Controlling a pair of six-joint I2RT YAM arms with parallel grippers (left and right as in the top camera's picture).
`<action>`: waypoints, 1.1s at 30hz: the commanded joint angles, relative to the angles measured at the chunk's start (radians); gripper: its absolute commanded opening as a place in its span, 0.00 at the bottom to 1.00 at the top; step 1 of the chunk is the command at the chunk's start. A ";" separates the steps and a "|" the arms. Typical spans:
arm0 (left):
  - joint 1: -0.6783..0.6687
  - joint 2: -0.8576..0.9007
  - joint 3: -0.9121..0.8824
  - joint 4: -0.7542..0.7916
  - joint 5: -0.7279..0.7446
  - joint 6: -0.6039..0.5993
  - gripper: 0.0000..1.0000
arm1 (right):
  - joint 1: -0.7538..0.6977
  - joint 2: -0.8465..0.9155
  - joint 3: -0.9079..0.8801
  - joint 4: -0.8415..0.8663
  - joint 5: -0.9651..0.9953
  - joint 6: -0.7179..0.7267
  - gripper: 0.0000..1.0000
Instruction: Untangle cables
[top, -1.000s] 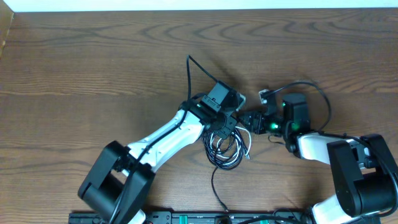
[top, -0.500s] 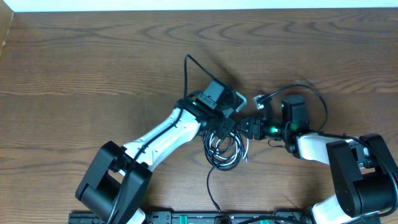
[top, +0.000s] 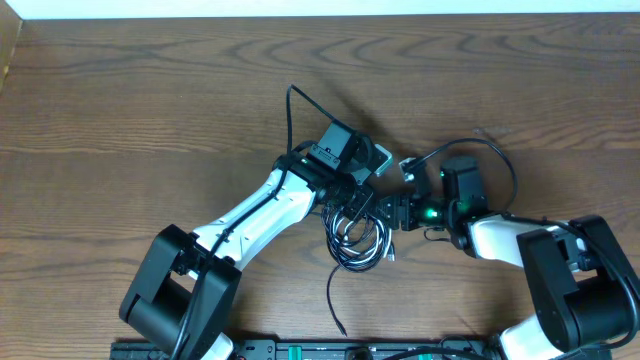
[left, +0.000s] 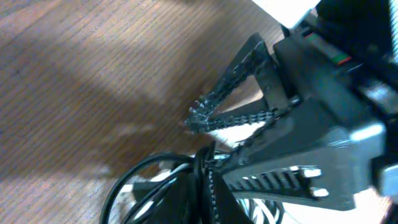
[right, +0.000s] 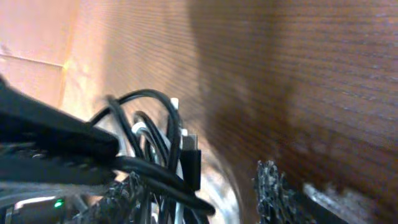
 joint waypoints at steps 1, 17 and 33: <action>0.002 -0.014 0.002 -0.001 0.073 0.006 0.07 | 0.041 0.010 -0.003 0.014 0.192 0.061 0.45; 0.002 -0.013 0.002 -0.025 -0.075 0.005 0.15 | 0.109 0.010 -0.003 -0.035 0.446 0.171 0.47; -0.001 0.075 0.001 -0.037 -0.190 -0.018 0.19 | 0.109 0.011 -0.003 -0.047 0.418 0.159 0.46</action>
